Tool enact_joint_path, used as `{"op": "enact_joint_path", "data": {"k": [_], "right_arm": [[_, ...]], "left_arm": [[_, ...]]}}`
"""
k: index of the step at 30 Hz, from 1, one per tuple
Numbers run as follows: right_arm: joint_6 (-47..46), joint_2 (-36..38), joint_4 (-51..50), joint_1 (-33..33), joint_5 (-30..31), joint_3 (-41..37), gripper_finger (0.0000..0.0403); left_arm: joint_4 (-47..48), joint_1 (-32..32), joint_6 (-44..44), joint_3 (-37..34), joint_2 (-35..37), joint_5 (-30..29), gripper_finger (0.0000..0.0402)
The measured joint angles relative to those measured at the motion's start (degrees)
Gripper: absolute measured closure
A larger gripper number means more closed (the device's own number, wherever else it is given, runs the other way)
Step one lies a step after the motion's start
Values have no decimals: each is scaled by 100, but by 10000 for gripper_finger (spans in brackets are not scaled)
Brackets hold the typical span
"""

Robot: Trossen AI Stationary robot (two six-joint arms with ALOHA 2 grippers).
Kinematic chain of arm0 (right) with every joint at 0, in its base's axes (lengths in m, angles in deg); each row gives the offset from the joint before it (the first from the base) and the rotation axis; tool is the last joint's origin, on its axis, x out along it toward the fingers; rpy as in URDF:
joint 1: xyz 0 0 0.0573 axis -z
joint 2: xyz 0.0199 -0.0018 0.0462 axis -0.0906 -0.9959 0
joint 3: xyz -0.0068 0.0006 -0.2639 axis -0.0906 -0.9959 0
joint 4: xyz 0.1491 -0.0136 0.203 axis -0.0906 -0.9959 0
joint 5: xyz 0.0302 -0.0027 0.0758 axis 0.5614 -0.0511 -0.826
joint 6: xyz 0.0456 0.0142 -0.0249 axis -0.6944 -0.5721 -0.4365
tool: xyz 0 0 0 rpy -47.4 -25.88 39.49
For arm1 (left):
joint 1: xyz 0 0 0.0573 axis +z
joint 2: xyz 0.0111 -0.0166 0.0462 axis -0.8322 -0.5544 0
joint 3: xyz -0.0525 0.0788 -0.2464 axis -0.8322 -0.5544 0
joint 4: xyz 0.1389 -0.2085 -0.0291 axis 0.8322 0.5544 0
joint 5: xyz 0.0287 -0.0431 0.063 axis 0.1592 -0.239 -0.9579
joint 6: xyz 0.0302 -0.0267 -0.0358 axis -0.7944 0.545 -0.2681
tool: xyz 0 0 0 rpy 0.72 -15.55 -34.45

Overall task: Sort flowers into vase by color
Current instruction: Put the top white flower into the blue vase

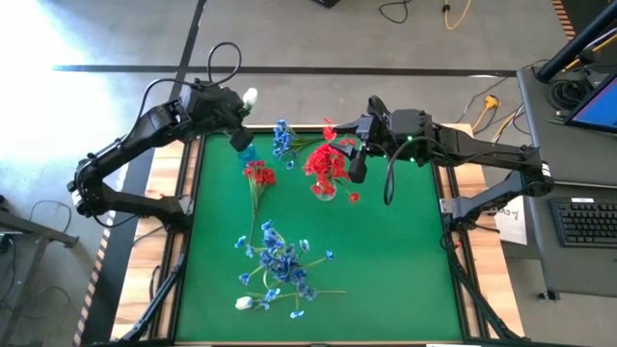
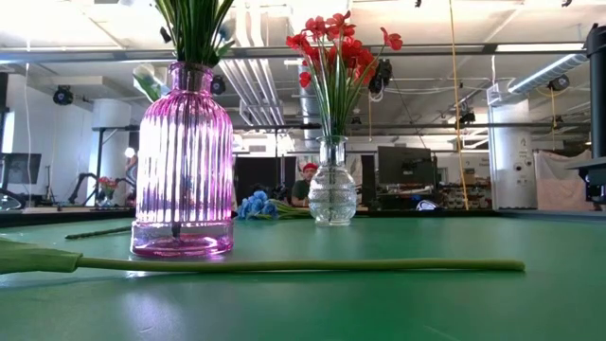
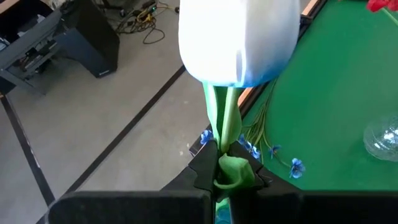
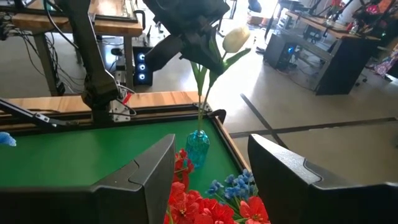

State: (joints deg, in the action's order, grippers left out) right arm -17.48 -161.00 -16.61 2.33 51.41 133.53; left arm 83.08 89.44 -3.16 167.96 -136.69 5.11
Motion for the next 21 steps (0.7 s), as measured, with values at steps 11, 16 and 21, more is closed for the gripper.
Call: {"op": "enact_joint_path", "data": {"k": [11, 16, 21], "right_arm": [[-6, 0, -28, 0, 0, -88, 209], [-7, 0, -40, 0, 0, -89, 209], [11, 0, -40, 0, 0, -89, 209]], "left_arm": [[-405, 0, 259, -141, 13, 44, 401], [-449, 1, 366, -192, 30, 0, 401], [-595, 1, 458, -470, 83, -2, 401]]}}
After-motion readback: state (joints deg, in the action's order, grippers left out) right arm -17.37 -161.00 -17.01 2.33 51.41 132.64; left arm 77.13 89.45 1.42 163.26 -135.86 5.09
